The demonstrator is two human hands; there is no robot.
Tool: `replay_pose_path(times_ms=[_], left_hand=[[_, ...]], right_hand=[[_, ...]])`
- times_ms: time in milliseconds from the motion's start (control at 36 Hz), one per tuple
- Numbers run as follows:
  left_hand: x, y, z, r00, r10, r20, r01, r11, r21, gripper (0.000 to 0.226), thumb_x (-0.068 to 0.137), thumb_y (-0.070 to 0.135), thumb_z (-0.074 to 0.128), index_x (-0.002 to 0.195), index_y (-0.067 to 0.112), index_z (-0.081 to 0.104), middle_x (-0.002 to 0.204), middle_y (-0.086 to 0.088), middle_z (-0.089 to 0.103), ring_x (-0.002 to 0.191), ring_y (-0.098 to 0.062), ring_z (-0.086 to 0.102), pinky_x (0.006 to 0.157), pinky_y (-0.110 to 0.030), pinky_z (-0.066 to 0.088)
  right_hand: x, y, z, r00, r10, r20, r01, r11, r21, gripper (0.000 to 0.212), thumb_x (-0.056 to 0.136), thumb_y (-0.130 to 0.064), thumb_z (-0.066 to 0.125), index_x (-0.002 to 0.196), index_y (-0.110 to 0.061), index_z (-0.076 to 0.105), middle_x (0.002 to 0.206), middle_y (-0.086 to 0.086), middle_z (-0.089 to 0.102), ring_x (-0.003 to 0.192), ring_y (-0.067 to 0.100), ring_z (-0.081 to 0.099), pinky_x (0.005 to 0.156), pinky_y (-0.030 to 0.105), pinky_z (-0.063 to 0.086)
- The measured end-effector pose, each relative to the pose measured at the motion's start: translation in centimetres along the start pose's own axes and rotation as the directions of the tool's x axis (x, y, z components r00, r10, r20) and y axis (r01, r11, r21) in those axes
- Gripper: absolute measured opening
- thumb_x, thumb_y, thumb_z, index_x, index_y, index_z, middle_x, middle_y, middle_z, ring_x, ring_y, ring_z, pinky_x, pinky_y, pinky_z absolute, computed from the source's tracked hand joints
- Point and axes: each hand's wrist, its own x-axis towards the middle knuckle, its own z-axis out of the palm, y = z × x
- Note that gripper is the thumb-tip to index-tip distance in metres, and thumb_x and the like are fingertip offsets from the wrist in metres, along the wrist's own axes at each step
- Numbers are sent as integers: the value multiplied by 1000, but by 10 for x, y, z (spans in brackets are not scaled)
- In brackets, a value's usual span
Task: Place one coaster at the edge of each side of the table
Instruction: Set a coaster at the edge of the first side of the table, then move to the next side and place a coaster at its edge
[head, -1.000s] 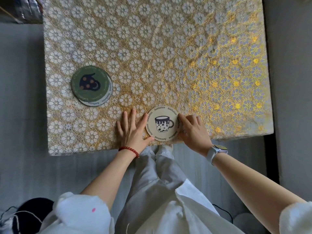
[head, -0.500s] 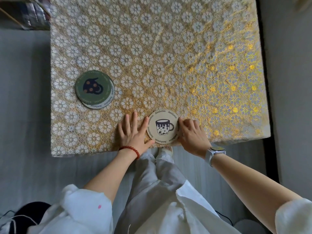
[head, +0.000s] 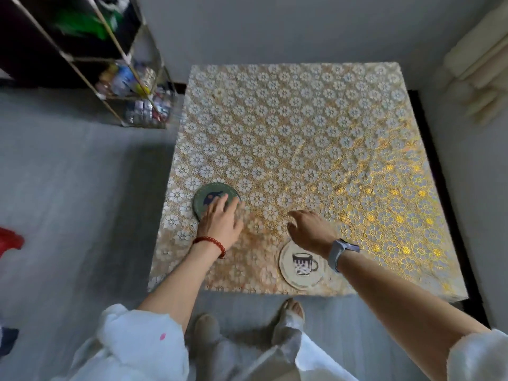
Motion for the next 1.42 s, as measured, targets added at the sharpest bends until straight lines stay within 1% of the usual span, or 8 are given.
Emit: replay_pose_path(times_ms=[111,278,472,639,750,1139,1278,1417], left_hand=[[12,-42,-53,990,-1,-143,-14,995,-102,47,88,29,46,132,14,38,141,-11,36,128,-29,35,107,-51,32],[7,-120,-94,967,1,-254,-79,951,-298,38,88,21,47,125,14,48,129,-11,51,119,-28,46,103,-50,36],[-25,-250,-116,968,-1,-250,-87,935,-344,34,86,17,52,118,7,55,122,-13,58,115,-30,50,101,-46,37],[-39,-347,-147,978,-56,-201,-9,951,-310,33,85,18,54,116,7,56,120,-13,60,112,-30,53,100,-40,39],[-14,-377,-163,983,-55,-175,4,960,-281,34,85,20,53,117,8,56,122,-12,59,113,-29,53,99,-39,39],[190,-349,-195,971,239,18,-235,966,-109,38,88,26,45,125,15,48,131,-7,52,121,-26,44,102,-38,36],[282,-294,-211,900,406,159,-409,912,-19,40,90,28,42,129,17,43,135,-8,47,124,-27,41,106,-47,34],[326,-226,-206,783,544,303,-576,817,21,42,90,30,41,131,22,38,139,-7,41,128,-27,36,108,-50,29]], right_hand=[[11,-66,-14,988,-68,-138,74,997,38,38,93,-26,35,130,-19,40,134,9,47,121,26,44,103,48,39],[25,-160,12,935,-92,-343,131,987,92,30,92,-19,41,120,-15,51,120,9,57,101,24,54,75,29,47],[47,-270,83,938,34,-345,58,966,251,26,87,-10,43,106,-7,60,107,15,64,90,29,59,77,27,43],[73,-363,119,971,19,-237,28,981,190,23,86,-14,42,97,-6,60,100,19,65,88,37,60,71,38,47],[95,-400,117,978,-17,-207,65,971,230,24,83,-9,42,99,-3,60,101,19,59,91,37,57,78,40,48],[222,-366,52,916,225,-331,-84,916,393,24,87,-11,44,106,-10,60,106,12,64,92,31,61,76,31,46],[253,-334,12,844,429,-322,-207,814,542,30,90,-14,41,118,-10,53,121,11,59,103,25,59,93,38,48],[250,-309,-6,707,619,-342,-271,684,678,30,91,-11,41,119,-7,52,121,13,59,105,23,58,93,31,48]])
